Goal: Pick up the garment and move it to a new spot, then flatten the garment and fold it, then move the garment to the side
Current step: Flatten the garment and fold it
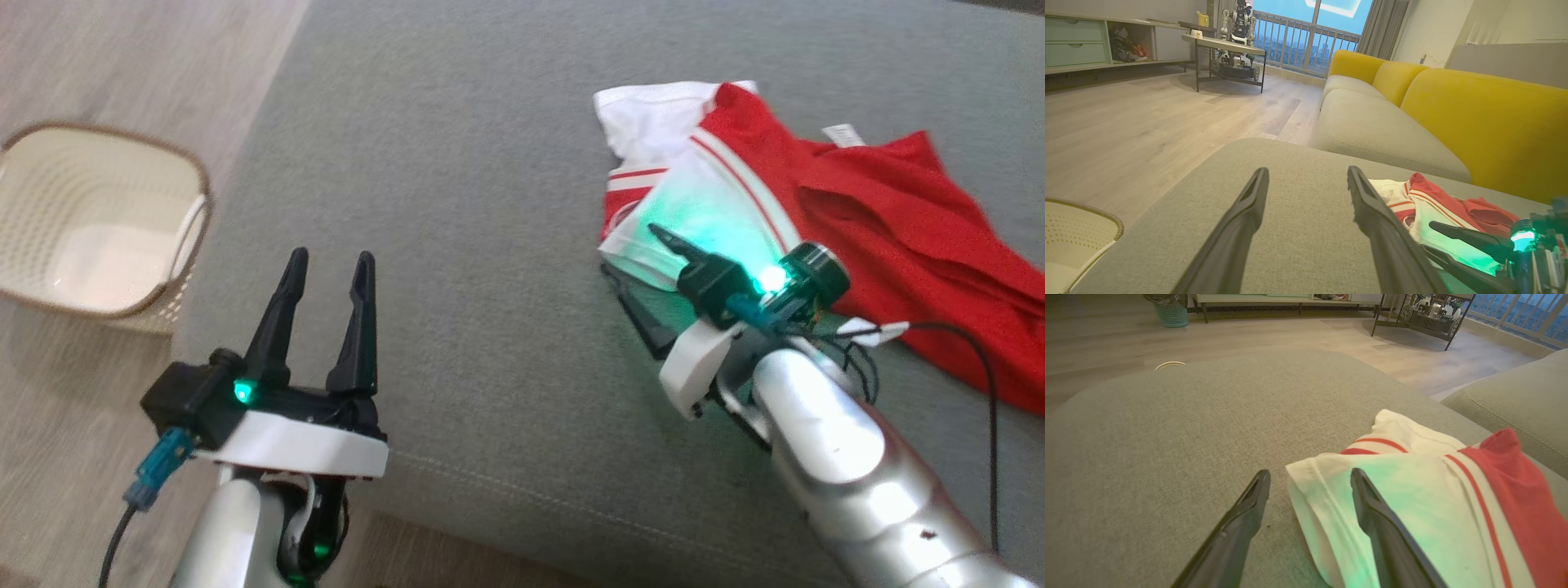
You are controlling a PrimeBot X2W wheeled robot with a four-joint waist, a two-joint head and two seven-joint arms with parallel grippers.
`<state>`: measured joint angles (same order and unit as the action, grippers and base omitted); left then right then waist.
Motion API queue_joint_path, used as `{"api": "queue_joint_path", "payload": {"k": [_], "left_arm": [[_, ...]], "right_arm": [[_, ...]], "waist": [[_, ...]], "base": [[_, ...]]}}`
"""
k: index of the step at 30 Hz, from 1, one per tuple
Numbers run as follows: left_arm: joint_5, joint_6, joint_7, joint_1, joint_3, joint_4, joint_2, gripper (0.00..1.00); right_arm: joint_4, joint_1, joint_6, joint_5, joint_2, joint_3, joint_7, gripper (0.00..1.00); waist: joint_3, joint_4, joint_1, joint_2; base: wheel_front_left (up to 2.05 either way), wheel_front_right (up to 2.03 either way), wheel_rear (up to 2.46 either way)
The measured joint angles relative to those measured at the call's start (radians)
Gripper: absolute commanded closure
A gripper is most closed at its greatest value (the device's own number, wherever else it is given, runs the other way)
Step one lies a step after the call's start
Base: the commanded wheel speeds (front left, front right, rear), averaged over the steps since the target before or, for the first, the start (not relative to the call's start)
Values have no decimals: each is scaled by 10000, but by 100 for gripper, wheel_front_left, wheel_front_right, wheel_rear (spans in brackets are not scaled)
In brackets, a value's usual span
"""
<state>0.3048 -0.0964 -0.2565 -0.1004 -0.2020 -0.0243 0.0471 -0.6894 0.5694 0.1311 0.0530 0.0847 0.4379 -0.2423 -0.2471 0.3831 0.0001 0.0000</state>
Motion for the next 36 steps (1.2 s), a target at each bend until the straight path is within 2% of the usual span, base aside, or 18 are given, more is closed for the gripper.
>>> {"api": "queue_joint_path", "payload": {"k": [5,10,11,12,13,22,29,33,36], "left_arm": [[174,90,0,-82,-159,-61,-6,0],[276,180,0,-91,-364,-121,-10,0],[303,182,0,-107,-408,-125,-13,0],[309,184,0,-133,-424,-132,-17,0],[309,184,0,-155,-426,-146,-19,0],[320,270,0,-136,-293,-311,-25,0],[286,263,0,136,-119,-336,-23,0],[288,261,0,357,-111,-337,-17,0],[299,261,0,340,-205,-282,-15,0]], "right_arm": [[-842,514,0,161,-8,-232,-58,0],[-1181,753,0,268,-10,-366,-59,0],[-1204,771,0,268,-12,-399,-61,28],[-1220,770,0,268,-15,-445,-61,76],[-1231,769,0,268,-21,-502,-61,100],[-472,266,0,117,-79,-800,-77,100],[1126,-449,0,-150,-88,-773,-77,100],[1896,-283,0,-291,508,-537,-23,100],[2190,675,0,-470,1519,-330,426,100]], "waist": [[-306,462,1,0],[-502,706,1,0],[-517,734,0,0],[-520,750,0,0],[-506,754,1,0],[85,295,-2,0],[735,-351,-3,0],[1006,-793,-3,0],[995,-1012,-3,0]], "base": [[0,0,0],[0,0,0],[0,0,0],[0,0,0],[0,0,0],[0,0,0],[0,0,0],[0,0,0],[0,0,0]]}}
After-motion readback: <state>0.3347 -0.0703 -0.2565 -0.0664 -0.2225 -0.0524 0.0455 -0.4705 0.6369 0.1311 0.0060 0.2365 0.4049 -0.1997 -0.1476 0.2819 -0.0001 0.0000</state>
